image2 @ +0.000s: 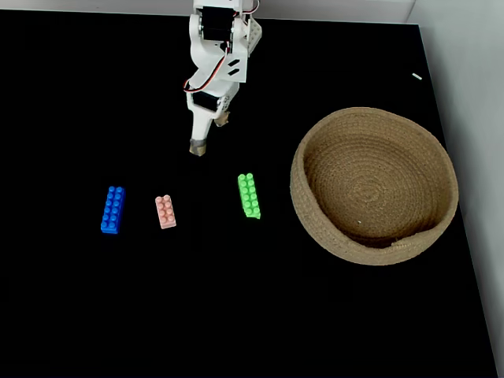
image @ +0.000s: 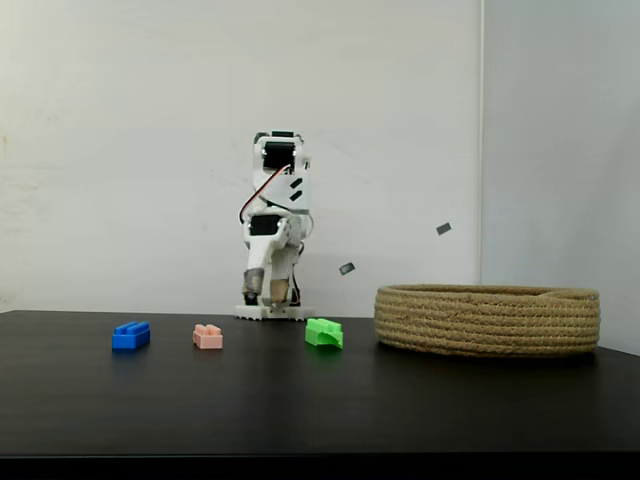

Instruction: Place the lego blocks in the tray

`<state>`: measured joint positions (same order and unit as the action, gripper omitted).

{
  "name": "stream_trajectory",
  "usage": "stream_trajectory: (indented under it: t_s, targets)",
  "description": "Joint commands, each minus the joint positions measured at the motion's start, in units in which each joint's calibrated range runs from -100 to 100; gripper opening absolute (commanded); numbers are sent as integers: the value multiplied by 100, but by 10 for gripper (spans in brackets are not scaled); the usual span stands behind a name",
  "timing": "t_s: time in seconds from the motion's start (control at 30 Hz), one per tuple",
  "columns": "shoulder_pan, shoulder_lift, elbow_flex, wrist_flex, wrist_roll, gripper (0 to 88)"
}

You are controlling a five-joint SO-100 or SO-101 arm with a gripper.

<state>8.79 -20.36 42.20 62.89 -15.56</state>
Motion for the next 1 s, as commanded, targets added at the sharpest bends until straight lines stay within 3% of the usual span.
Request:
stream_trajectory:
  t_s: [0.0,0.17,0.33,0.97]
  targets:
    - [-187,264,-695,187,-1172,325]
    - [-327,608,-1096,237,-1949,357]
    - [-805,1047,-1899,246,-2383,376]
    - [-1696,2956,-4097,-4,-2847,372]
